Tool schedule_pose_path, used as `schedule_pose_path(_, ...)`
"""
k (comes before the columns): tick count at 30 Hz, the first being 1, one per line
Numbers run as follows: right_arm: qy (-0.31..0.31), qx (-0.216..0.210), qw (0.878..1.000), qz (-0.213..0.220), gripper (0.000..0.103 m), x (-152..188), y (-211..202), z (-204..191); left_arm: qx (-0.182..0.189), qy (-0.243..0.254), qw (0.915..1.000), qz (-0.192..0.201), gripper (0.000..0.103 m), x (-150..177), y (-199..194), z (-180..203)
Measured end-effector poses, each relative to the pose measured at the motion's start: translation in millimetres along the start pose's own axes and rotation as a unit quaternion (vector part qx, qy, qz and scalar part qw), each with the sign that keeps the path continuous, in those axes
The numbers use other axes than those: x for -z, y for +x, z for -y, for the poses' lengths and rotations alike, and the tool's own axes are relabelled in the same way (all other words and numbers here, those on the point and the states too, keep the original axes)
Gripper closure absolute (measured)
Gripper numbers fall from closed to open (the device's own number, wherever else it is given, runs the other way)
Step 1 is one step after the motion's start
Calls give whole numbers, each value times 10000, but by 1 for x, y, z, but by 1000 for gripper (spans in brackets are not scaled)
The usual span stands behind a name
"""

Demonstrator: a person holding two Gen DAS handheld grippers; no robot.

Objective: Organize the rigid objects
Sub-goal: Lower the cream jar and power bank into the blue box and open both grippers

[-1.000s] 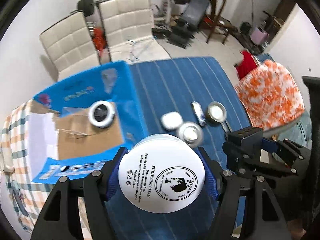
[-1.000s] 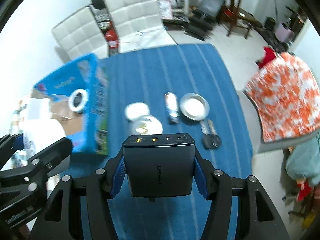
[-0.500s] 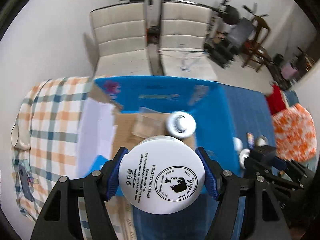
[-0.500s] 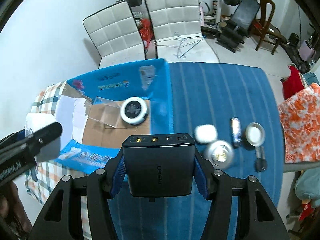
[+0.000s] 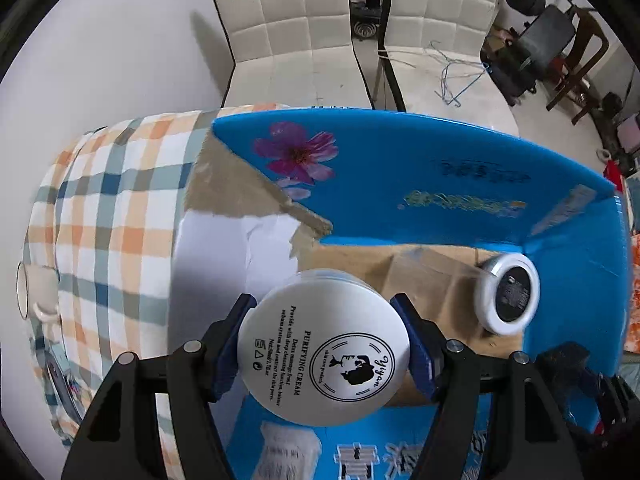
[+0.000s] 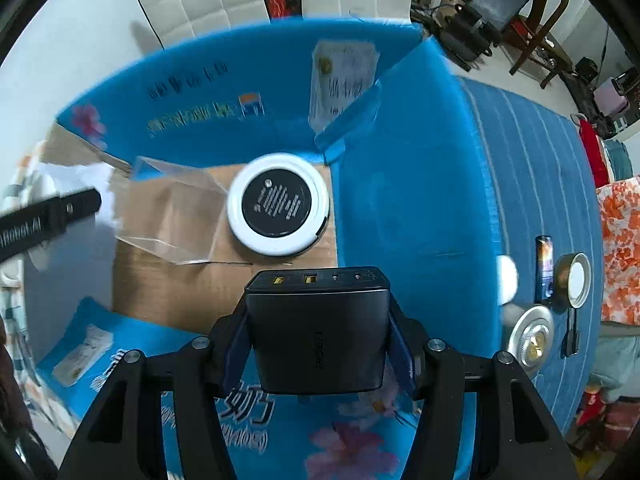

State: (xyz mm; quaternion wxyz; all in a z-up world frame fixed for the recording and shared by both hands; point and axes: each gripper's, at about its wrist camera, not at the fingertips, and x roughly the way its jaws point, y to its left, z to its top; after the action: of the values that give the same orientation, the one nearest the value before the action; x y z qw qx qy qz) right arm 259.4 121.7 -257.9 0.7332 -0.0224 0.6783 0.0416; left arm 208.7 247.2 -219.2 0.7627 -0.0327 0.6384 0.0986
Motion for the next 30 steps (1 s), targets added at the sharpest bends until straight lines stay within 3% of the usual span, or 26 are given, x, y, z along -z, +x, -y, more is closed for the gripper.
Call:
schedule_pose_path(7, -48, 140, 9997, -208, 41, -5, 22, -10, -165, 237, 9992, -258, 36, -12, 29, 9)
schedule_pose_path(21, 74, -43, 9971, -762, 41, -14, 57, -4, 362, -7, 9968, -708, 36, -14, 52, 6)
schedule_pose_path(30, 67, -44, 9944, -1055, 40, -15, 74, -5, 458, -11, 9944, -955, 36, -16, 54, 6)
